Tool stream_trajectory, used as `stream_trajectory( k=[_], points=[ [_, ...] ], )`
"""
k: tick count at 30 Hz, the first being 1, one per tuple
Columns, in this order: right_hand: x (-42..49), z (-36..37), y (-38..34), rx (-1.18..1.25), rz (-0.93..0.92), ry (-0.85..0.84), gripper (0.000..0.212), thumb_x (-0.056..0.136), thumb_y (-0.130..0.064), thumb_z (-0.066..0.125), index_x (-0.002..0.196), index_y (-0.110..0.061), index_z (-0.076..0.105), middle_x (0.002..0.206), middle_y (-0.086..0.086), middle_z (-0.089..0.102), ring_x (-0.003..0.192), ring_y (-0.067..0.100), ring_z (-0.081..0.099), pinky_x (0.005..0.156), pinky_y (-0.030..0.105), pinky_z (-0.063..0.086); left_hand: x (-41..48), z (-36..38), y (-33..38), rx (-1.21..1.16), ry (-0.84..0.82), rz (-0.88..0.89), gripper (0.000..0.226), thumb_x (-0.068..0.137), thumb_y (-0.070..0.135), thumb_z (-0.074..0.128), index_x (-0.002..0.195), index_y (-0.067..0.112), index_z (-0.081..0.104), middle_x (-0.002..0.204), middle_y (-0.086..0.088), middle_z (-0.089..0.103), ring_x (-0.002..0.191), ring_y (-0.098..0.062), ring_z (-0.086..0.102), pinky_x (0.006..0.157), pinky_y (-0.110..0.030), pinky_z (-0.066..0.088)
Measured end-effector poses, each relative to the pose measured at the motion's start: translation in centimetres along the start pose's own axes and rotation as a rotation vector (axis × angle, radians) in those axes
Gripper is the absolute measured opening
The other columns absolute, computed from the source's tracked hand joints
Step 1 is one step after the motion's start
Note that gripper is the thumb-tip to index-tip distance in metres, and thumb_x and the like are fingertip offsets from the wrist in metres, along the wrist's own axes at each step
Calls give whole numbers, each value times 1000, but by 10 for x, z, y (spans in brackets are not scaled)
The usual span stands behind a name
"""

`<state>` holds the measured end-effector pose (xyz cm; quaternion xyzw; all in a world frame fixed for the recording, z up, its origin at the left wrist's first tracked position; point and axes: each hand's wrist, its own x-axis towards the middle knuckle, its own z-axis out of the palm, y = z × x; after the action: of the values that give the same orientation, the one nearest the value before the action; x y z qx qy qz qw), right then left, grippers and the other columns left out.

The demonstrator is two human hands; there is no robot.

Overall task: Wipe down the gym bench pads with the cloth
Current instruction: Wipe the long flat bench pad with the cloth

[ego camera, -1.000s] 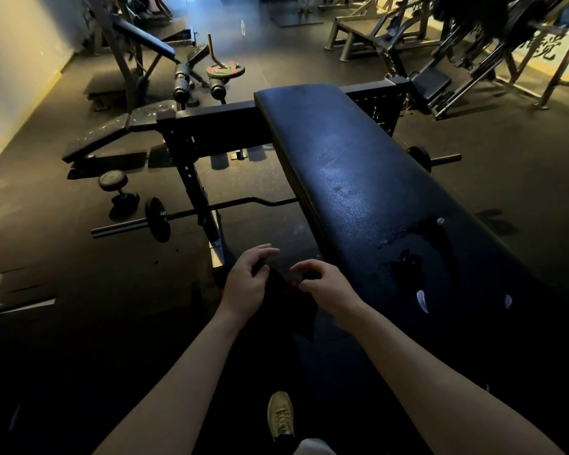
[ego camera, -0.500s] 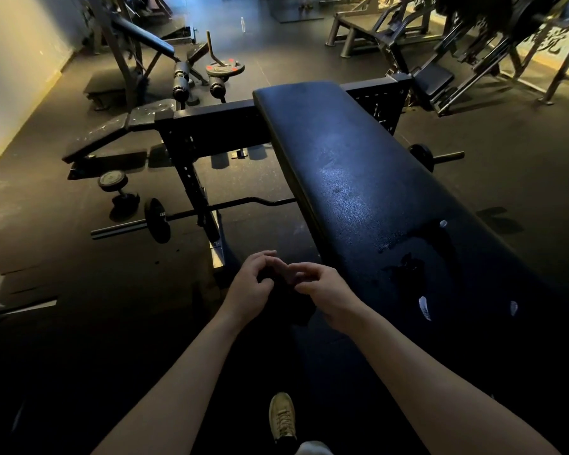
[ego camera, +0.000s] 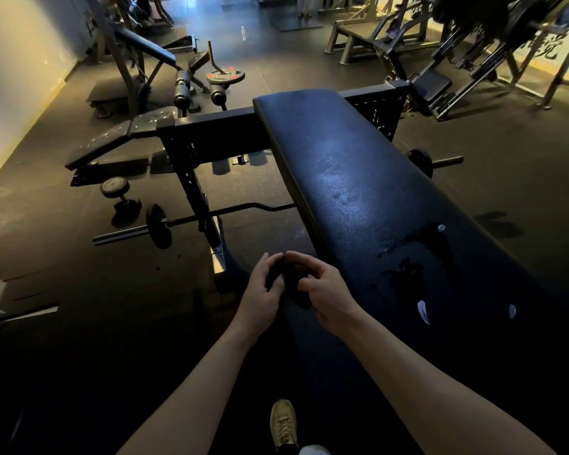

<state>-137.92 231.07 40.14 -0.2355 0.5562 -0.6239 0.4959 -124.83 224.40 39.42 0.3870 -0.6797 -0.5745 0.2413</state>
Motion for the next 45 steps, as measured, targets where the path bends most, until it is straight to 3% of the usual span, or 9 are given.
stream_trajectory(
  k=[5,13,20,25,30,34,39,43,45],
  points=[
    [-7,3,0,28,-27,-1,65,77,26,42,123,-13,68,117,11,71,102,15,70,75,19,54,-8,6,13,-319,56,-71,45,101,2,50,141,24,52,133,-1,61,111,-7,66,98,-38,56],
    [-9,-1,-5,121,-27,-28,57,81,21,44,115,-15,72,117,14,71,109,27,69,74,31,57,-7,12,27,-485,-36,-207,44,103,6,43,141,26,50,130,-9,62,117,-29,64,99,-52,54],
    [-7,-9,2,-185,-93,173,37,87,6,59,109,-21,74,105,4,74,103,24,70,87,37,59,-3,4,21,-332,106,-67,40,94,-1,59,127,21,64,125,1,64,117,-16,62,100,-45,54],
    [-9,-12,1,-541,-331,255,40,83,6,64,111,-22,73,113,-6,63,106,1,61,95,13,46,0,-18,20,-14,11,29,42,93,8,67,131,23,60,127,7,60,116,-7,58,97,-32,55],
    [-6,-8,-3,-759,-366,238,54,81,13,54,124,-15,70,119,-1,53,109,5,53,97,3,37,7,-28,18,403,22,78,45,93,12,68,137,21,58,132,2,57,122,-12,54,105,-40,49],
    [-2,-12,-1,-898,-390,231,51,83,12,58,129,-9,66,120,5,55,108,7,50,99,1,32,6,-27,17,436,63,111,26,93,19,69,119,21,66,116,6,62,107,-7,58,96,-38,54],
    [-1,-22,1,-935,-397,217,28,86,-5,72,112,-15,75,107,3,64,102,17,60,96,30,48,8,-25,15,407,101,128,13,92,27,71,104,23,66,103,9,61,96,-3,58,88,-34,55],
    [0,-24,5,-962,-431,251,15,86,-12,75,98,-20,78,94,-1,66,99,22,52,86,23,36,7,-22,8,416,142,142,12,92,28,70,102,25,66,106,7,60,103,-11,58,93,-42,53],
    [1,-25,7,-961,-475,282,13,85,-16,76,96,-23,78,88,-5,66,104,21,47,89,16,29,7,-19,3,454,178,131,12,92,28,70,103,25,66,120,3,60,121,-20,52,105,-48,45]
  ],
)
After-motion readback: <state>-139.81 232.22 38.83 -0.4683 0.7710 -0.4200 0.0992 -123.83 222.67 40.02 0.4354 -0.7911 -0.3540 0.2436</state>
